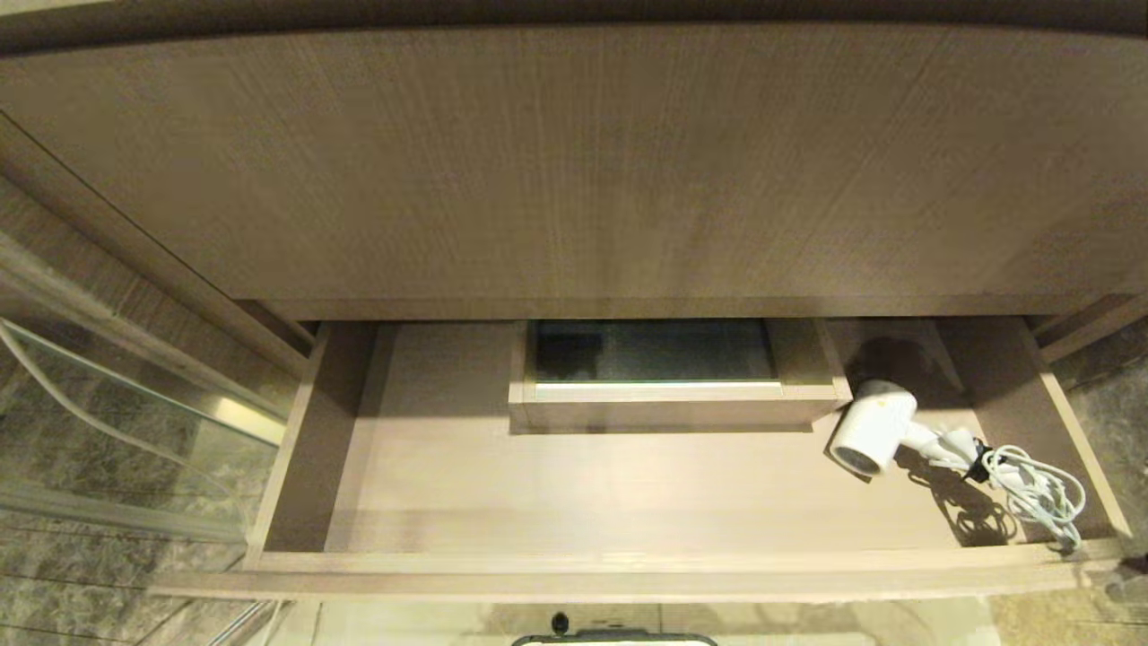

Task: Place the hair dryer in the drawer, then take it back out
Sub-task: Close the drawer

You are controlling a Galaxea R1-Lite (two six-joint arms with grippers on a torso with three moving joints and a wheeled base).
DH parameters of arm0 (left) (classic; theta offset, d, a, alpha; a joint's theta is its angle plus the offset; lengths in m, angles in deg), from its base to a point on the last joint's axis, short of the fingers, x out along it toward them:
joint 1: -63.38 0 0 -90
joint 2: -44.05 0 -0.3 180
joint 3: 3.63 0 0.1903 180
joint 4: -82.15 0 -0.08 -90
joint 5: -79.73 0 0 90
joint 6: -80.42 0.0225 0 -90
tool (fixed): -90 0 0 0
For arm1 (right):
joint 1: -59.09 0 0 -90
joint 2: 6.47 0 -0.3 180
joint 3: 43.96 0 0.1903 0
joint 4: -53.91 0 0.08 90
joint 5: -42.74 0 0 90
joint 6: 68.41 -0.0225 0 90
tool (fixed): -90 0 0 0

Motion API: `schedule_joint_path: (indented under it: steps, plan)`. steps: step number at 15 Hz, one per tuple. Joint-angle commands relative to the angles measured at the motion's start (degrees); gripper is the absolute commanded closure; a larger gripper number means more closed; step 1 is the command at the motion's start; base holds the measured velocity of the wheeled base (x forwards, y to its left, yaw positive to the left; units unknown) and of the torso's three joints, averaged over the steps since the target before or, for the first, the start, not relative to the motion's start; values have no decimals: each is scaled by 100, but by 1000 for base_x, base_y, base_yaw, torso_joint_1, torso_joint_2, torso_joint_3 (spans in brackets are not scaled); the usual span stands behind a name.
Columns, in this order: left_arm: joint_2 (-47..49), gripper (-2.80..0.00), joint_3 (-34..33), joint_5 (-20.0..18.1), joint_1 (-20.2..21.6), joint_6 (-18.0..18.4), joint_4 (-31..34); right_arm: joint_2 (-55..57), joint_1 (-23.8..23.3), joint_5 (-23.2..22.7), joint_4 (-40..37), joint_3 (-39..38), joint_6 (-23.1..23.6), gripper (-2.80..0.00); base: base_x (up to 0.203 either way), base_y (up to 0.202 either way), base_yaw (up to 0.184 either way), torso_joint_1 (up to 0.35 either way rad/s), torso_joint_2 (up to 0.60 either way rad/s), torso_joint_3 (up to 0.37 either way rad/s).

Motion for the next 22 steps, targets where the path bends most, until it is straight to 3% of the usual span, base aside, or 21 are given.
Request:
schedule_joint_path:
  steps: [1, 3, 5, 8, 10, 12, 18, 22]
  plan:
    - [-4, 0, 0, 0, 0, -1, -1, -102, -52, -384, 829, 72, -220, 0, 0, 0, 0, 0, 0, 0]
    - [-2, 0, 0, 0, 0, -1, -3, 23, -5, -509, 2145, 86, -768, 0, 0, 0, 0, 0, 0, 0]
    - [-2, 0, 0, 0, 0, -1, 0, 342, 198, -542, 3338, 108, -1753, 0, 0, 0, 0, 0, 0, 0]
    - [0, 0, 0, 0, 0, -1, 2, 309, 293, -504, 4264, 181, -2517, 0, 0, 0, 0, 0, 0, 0]
    - [0, 0, 0, 0, 0, -1, -2, -41, 290, -380, 4115, -94, -2602, 0, 0, 0, 0, 0, 0, 0]
    - [-4, 0, 0, 0, 0, -1, 2, -587, 266, -304, 3271, -171, -2586, 0, 0, 0, 0, 0, 0, 0]
    - [-3, 0, 0, 0, 0, -1, 2, -2152, 186, -215, 2420, -769, -2606, 0, 0, 0, 0, 0, 0, 0]
    - [-8, 0, 0, 0, 0, -1, 2, -3217, 177, 168, 1584, -934, -2651, 0, 0, 0, 0, 0, 0, 0]
